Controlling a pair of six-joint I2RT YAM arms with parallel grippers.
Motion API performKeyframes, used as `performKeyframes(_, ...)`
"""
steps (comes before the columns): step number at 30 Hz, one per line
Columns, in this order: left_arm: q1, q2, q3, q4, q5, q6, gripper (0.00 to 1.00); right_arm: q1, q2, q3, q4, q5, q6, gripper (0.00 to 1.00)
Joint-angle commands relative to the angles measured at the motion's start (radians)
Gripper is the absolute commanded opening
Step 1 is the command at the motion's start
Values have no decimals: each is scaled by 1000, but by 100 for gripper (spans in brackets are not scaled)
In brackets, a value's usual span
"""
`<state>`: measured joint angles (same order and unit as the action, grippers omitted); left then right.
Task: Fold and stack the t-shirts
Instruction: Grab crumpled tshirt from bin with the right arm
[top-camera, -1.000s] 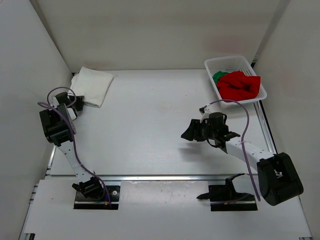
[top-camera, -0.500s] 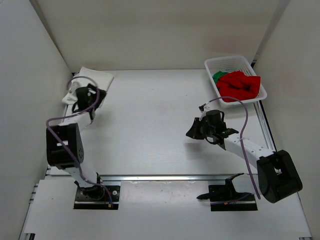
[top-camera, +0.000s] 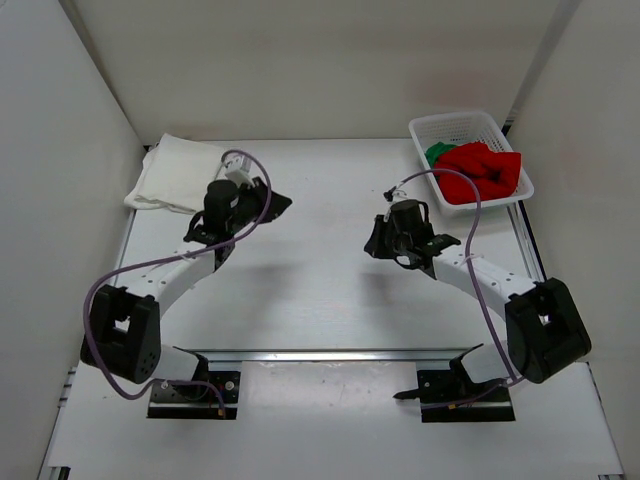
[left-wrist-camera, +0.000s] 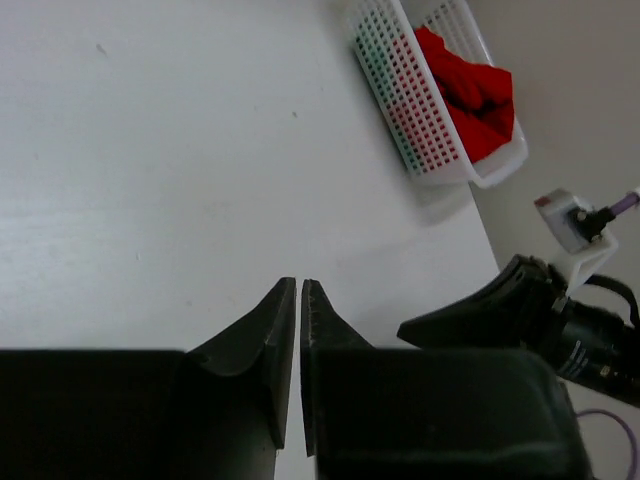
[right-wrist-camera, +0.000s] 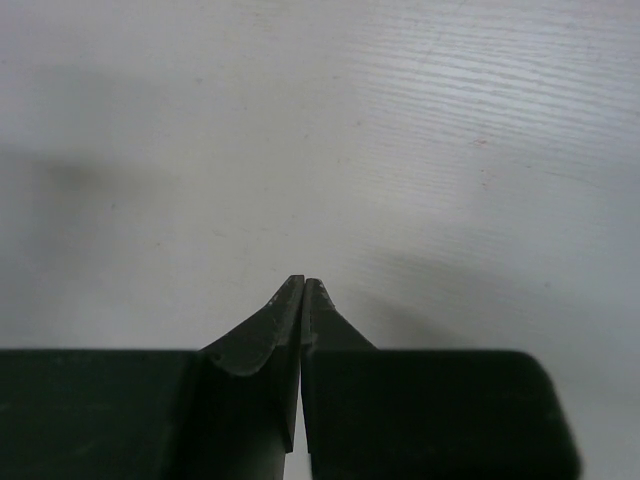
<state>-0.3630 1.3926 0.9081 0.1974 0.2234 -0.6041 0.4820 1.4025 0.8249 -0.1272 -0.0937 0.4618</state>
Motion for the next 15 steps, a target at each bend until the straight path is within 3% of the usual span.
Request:
performKeyframes(1, 106, -46, -183, 385, 310, -188, 19, -18, -53, -33, 107, -44, 0, 0)
performKeyframes(3, 128, -46, -193, 456, 392, -232, 21, -59, -13, 6, 63, -101, -29, 0)
performKeyframes(4, 133, -46, -178, 439, 398, -230, 22, -56, 4, 20, 32, -57, -43, 0)
performKeyframes(6, 127, -59, -198, 482, 393, -297, 19, -20, 9, 37, 21, 33, -95, 0)
performKeyframes(8, 134, -21, -209, 552, 422, -395, 14, -11, -3, 49, 11, 13, -92, 0)
performKeyframes(10, 188, 23, -248, 672, 512, -525, 15, -31, -29, 37, 36, -110, -89, 0)
performKeyframes(12, 229, 84, -313, 973, 551, -705, 8, -45, -71, -19, 109, -110, -77, 0)
performKeyframes(14, 227, 155, -345, 1045, 571, -749, 0, -84, -64, 25, 72, -103, -54, 0)
performKeyframes(15, 213, 157, -342, 960, 562, -685, 0, -89, -54, 49, 37, -75, -52, 0)
